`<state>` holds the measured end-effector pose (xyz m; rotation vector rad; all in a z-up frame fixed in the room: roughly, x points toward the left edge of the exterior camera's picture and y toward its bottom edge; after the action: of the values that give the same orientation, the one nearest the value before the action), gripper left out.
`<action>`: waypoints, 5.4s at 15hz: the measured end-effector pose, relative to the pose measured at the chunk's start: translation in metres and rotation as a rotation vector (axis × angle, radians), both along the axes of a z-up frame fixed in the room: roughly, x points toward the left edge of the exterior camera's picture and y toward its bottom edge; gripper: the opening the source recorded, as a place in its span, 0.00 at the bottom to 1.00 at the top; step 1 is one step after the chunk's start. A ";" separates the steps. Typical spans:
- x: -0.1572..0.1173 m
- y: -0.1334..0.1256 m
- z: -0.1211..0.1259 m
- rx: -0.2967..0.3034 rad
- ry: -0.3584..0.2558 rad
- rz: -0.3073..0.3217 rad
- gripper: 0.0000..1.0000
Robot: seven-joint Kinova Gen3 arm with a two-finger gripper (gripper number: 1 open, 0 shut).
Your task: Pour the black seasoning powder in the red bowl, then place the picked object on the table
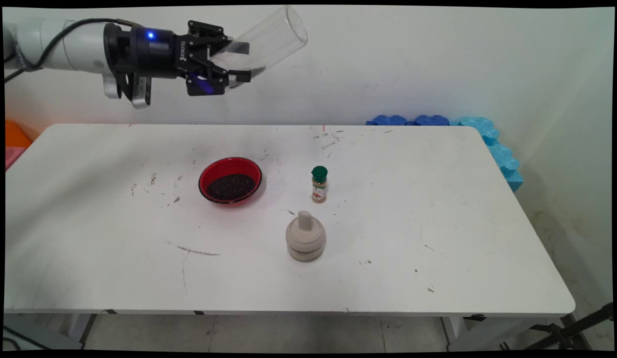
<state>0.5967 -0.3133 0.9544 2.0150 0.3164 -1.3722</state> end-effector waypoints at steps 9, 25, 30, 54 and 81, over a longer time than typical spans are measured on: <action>0.004 0.004 0.000 -0.063 -0.145 -0.053 0.00; 0.010 0.018 0.031 -0.452 -0.681 -0.361 0.00; 0.007 0.023 0.044 -0.582 -0.820 -0.457 0.00; -0.023 0.056 0.090 -1.506 -1.467 -0.963 0.00; -0.063 0.086 -0.018 -1.802 -1.658 -1.279 0.00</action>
<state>0.5336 -0.2274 0.9364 0.7520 -2.1927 0.3202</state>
